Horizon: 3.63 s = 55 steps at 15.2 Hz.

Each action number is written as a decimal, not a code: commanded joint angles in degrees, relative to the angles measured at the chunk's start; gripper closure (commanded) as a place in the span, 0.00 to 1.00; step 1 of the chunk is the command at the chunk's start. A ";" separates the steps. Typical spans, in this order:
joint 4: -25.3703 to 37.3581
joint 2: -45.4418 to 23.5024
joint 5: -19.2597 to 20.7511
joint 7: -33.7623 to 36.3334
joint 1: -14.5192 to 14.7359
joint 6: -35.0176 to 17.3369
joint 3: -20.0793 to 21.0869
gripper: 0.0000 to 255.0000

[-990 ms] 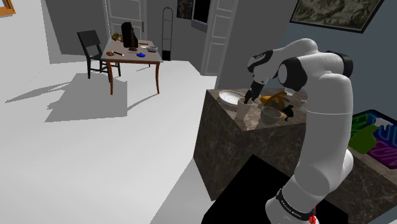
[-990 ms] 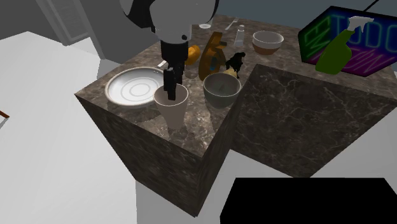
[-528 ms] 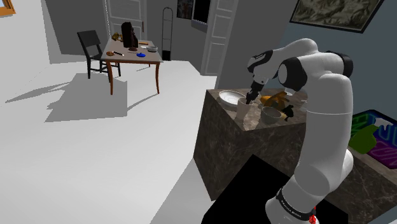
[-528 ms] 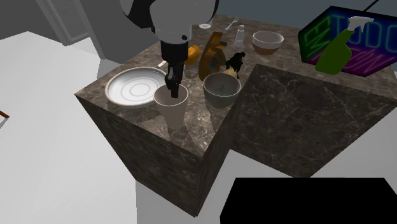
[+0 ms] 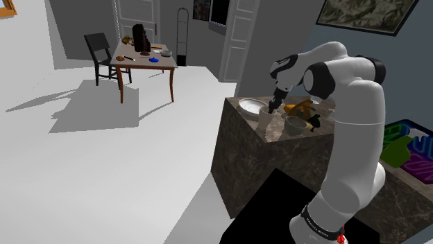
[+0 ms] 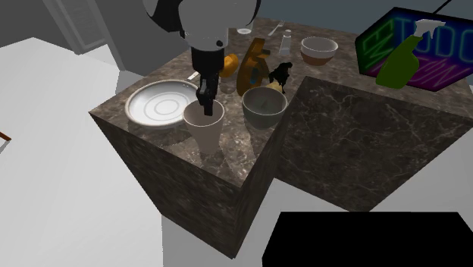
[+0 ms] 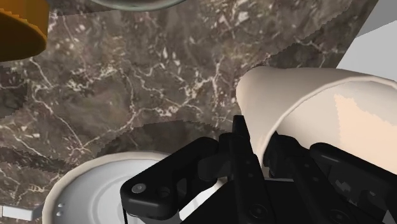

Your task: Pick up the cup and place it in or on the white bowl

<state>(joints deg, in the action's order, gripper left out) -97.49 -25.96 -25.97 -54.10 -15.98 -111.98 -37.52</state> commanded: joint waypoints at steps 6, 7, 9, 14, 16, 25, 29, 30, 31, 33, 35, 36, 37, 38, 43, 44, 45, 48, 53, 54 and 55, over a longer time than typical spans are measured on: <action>2.47 1.92 1.63 1.47 0.33 3.85 -0.80 1.00; 2.91 2.17 1.85 1.69 0.35 4.47 -0.90 1.00; 3.84 2.64 2.26 2.10 0.38 5.72 -1.10 1.00; 6.46 3.61 3.15 3.07 0.33 8.97 -1.50 1.00; 7.62 3.90 3.43 3.43 0.27 10.32 -1.63 1.00; 13.77 4.55 4.20 4.86 -0.46 16.74 -2.04 1.00; 17.06 4.43 4.24 5.40 -1.05 19.82 -2.13 1.00; 17.94 4.35 4.21 5.53 -1.22 20.61 -2.14 1.00; 18.85 4.26 4.17 5.65 -1.42 21.42 -2.15 1.00; 19.07 4.64 4.39 4.67 -2.17 22.15 -2.56 1.00; 18.91 5.30 4.80 2.57 -3.63 22.98 -3.33 1.00; 18.96 5.53 4.95 1.49 -4.42 23.45 -3.72 1.00; 19.11 5.69 5.06 0.39 -5.24 23.95 -4.11 1.00; 19.34 5.78 5.15 -0.72 -6.13 24.48 -4.48 1.00; 21.88 5.19 4.98 -6.52 -11.25 27.64 -6.17 1.00; 22.68 4.85 4.81 -7.72 -12.45 28.37 -6.46 1.00; 23.58 4.43 4.60 -8.93 -13.70 29.15 -6.74 1.00; 24.50 3.66 4.25 -11.41 -16.02 29.86 -7.23 1.00; 19.21 4.63 4.89 -11.83 -14.51 25.50 -7.32 1.00; 18.24 4.76 4.97 -11.92 -14.27 24.67 -7.32 1.00; 17.31 4.87 5.03 -12.02 -14.04 23.85 -7.31 1.00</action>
<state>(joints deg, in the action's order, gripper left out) -79.49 -21.04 -20.90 -66.02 -30.14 -87.37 -44.87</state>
